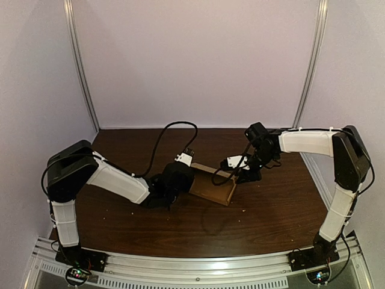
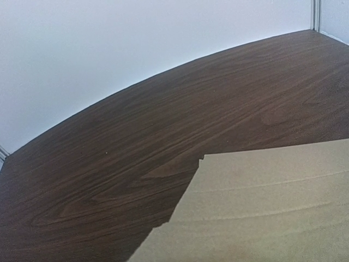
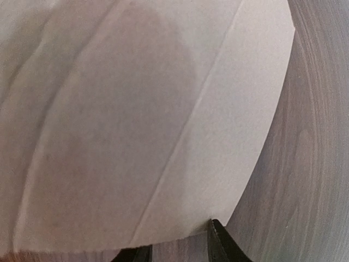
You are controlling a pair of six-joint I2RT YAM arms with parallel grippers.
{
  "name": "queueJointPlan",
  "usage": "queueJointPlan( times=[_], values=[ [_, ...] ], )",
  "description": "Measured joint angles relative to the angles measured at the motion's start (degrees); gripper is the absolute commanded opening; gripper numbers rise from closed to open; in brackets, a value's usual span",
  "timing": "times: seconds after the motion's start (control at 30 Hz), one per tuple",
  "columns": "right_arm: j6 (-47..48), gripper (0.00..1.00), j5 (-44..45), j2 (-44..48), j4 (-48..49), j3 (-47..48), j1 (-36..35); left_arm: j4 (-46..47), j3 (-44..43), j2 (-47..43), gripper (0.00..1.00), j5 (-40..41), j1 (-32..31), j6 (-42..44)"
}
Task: Fold the paper box
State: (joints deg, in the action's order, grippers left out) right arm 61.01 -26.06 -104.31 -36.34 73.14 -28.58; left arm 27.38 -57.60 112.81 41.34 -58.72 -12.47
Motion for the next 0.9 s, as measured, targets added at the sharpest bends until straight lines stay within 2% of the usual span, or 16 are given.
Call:
queueJointPlan(
  times=[0.17, 0.33, 0.43, 0.53, 0.63, 0.77, 0.9],
  values=[
    [2.9, 0.44, 1.0, 5.3, -6.4, -3.5, -0.1, 4.3, 4.3, 0.1, 0.00, -1.7, 0.0, 0.2],
    [3.5, 0.45, 1.2, 13.2, -14.6, -3.6, -0.1, 7.6, 6.4, 0.5, 0.00, -2.6, -0.2, 0.8],
    [-1.4, 0.44, -0.2, 17.0, -16.0, -2.4, -0.1, 9.6, 7.1, 1.0, 0.00, -2.8, -0.2, 1.3],
    [-10.7, 0.41, -2.3, 17.9, -12.8, 0.8, -0.7, 11.3, 8.0, 1.1, 0.00, -3.1, -0.3, 1.9],
    [-18.8, 0.34, -2.7, 14.8, -8.5, 5.2, -2.8, 12.3, 8.8, 1.1, 0.00, -3.1, -0.8, 2.5],
    [-26.3, 0.30, -3.1, 4.7, -4.6, 12.1, -6.5, 12.9, 9.4, 1.0, 0.13, -3.1, -1.7, 3.4],
    [-29.5, 0.28, -3.0, -5.4, -5.0, 13.6, -8.9, 10.5, 12.4, -0.3, 0.21, -3.8, -3.1, 4.2]
  ],
)
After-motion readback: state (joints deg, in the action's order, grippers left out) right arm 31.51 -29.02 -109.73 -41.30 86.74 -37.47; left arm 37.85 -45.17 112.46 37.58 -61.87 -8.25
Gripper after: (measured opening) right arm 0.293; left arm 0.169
